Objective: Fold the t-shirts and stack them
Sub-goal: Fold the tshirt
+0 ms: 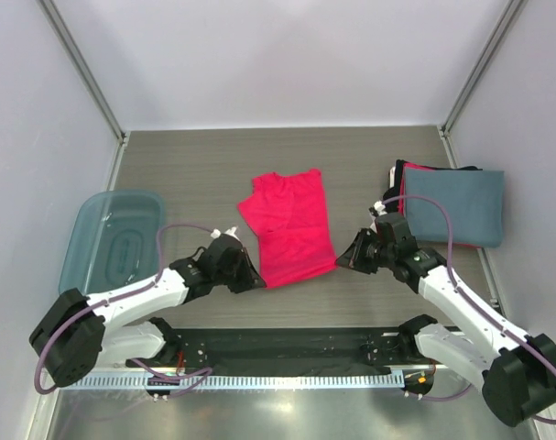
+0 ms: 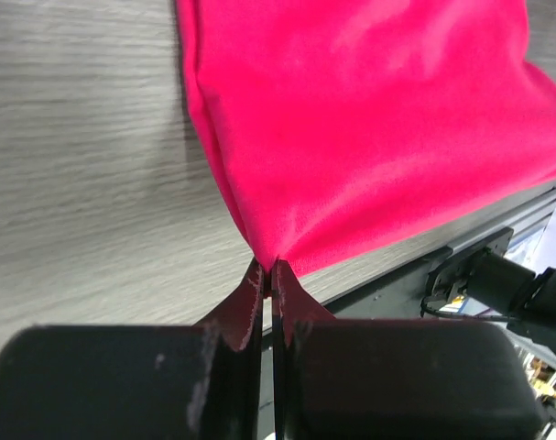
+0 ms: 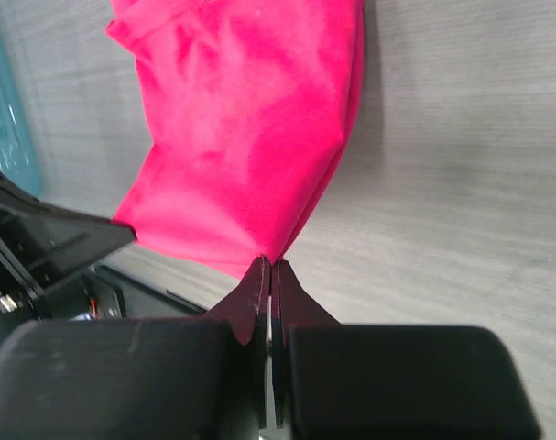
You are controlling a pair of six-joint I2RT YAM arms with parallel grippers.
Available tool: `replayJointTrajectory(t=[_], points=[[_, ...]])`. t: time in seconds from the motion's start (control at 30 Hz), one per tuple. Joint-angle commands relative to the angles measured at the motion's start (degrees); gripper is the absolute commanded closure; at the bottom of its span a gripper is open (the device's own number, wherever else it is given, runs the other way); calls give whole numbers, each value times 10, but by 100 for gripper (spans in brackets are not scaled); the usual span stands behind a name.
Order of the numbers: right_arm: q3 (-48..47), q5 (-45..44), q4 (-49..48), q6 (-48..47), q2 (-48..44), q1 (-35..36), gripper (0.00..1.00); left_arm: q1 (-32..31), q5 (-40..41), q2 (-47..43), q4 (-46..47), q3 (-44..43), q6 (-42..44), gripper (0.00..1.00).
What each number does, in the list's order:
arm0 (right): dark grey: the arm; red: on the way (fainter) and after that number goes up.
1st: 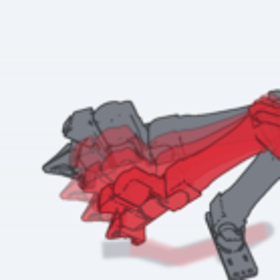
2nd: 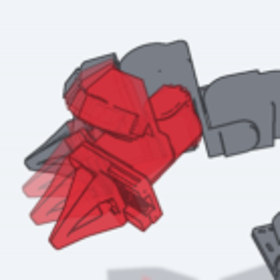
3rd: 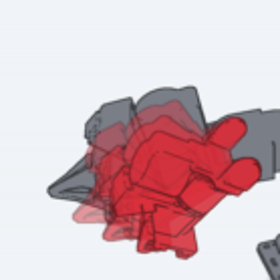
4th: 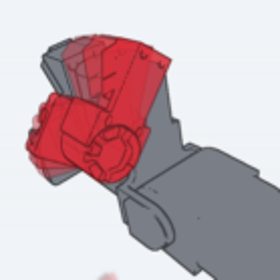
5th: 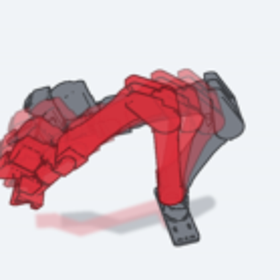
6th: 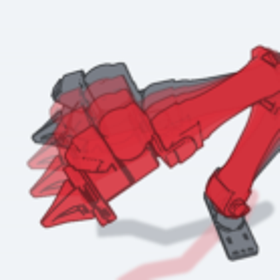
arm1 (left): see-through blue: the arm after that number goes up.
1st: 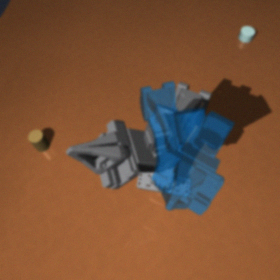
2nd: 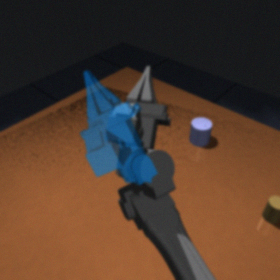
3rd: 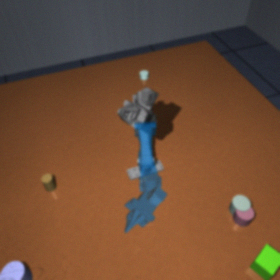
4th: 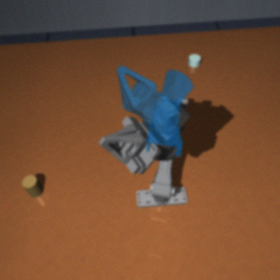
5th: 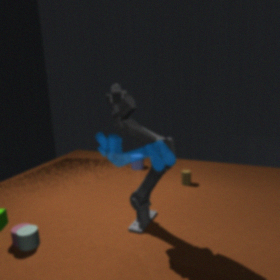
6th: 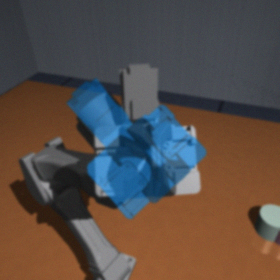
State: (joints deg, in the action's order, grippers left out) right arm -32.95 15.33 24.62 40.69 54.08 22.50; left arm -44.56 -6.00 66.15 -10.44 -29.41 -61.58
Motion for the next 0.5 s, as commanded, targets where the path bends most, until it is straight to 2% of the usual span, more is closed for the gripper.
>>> replayJointTrajectory(t=[0.0,0.27,0.47], points=[[-4,-26,35,1,-30,11,99,-4,33,-26,-26,0,-18,100],[-102,-87,63,-42,18,11,99,-2,73,-37,-93,-99,8,100],[-202,-105,62,-72,113,10,99,32,71,-16,-100,-167,30,100]])
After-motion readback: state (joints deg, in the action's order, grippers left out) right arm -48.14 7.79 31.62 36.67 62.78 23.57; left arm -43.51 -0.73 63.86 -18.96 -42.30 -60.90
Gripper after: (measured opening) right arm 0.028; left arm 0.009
